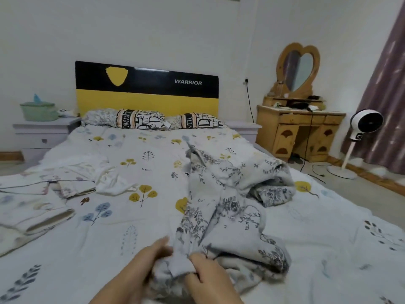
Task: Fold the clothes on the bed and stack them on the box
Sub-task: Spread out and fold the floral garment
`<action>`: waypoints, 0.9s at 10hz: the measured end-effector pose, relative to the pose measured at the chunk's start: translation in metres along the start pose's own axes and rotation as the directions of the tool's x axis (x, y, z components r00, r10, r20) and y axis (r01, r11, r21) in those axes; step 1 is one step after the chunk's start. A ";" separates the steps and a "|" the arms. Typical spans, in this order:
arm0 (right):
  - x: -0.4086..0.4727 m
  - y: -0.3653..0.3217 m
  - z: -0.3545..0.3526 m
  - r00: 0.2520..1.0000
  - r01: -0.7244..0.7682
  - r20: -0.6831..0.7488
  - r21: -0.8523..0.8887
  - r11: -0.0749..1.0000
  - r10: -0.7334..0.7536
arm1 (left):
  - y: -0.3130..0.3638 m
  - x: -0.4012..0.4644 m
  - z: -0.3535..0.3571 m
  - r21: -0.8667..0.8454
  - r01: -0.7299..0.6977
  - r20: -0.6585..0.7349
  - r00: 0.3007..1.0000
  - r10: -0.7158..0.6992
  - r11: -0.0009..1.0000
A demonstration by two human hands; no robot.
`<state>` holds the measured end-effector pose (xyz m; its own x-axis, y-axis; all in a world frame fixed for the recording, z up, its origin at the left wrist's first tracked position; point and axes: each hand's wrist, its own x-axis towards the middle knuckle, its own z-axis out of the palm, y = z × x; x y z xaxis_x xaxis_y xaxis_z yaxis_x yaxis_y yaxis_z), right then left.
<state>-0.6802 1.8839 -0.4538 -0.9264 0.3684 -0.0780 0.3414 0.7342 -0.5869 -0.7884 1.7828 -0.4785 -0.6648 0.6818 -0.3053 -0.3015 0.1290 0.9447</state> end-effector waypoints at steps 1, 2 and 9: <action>-0.030 -0.027 0.002 0.991 0.131 -0.032 0.162 0.978 -0.128 | 0.037 -0.048 0.012 0.042 0.083 -0.022 0.996 -0.082 0.996; -0.057 -0.043 0.000 0.956 0.237 0.098 0.300 0.924 -0.277 | 0.048 -0.067 -0.029 0.260 0.086 -0.109 0.992 -0.060 0.962; -0.060 -0.034 0.076 0.976 0.218 0.048 -0.271 0.938 -0.214 | -0.037 -0.175 -0.058 0.997 0.063 -0.046 0.945 0.325 -0.040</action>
<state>-0.6486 1.7938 -0.4903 -0.9844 0.1754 0.0107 0.1607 0.9232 -0.3491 -0.7004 1.6172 -0.4673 -0.7575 0.6527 0.0132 0.6521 0.7556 0.0623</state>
